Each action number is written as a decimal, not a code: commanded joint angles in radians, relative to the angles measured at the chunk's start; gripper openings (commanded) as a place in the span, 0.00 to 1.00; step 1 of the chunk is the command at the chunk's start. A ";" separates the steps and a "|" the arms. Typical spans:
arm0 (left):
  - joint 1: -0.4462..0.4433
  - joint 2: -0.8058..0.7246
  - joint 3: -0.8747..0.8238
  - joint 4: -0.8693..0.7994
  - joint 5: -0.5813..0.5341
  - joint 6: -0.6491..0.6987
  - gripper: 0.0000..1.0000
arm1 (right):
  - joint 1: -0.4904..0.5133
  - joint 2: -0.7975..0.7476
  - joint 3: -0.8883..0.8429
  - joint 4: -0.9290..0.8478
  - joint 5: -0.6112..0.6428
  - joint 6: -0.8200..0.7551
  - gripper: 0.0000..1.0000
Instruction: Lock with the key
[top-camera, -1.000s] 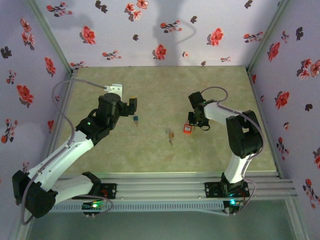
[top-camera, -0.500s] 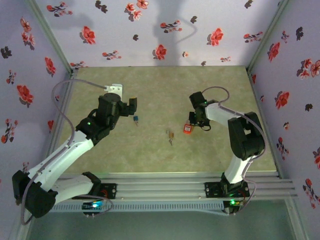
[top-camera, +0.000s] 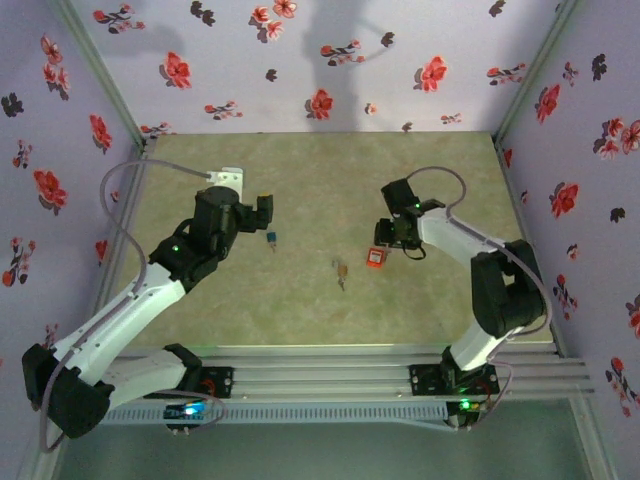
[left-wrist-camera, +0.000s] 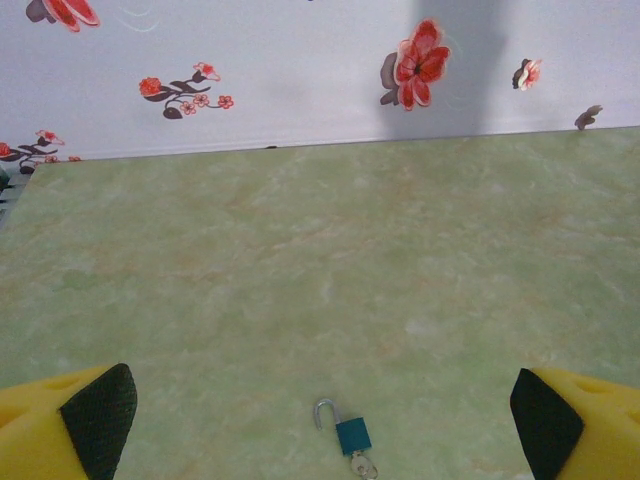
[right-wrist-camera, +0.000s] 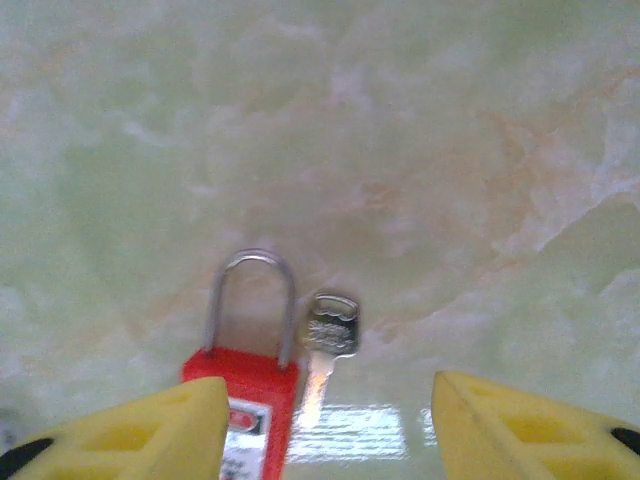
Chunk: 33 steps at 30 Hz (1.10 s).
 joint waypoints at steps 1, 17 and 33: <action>0.005 -0.029 -0.008 0.034 -0.035 0.008 1.00 | 0.037 -0.043 -0.029 -0.024 0.008 -0.002 0.67; 0.006 -0.041 -0.011 0.038 -0.047 0.017 1.00 | 0.291 -0.104 -0.058 -0.043 0.079 0.132 0.99; 0.005 -0.044 -0.014 0.041 -0.051 0.015 1.00 | 0.442 -0.005 -0.021 -0.034 0.150 0.272 0.99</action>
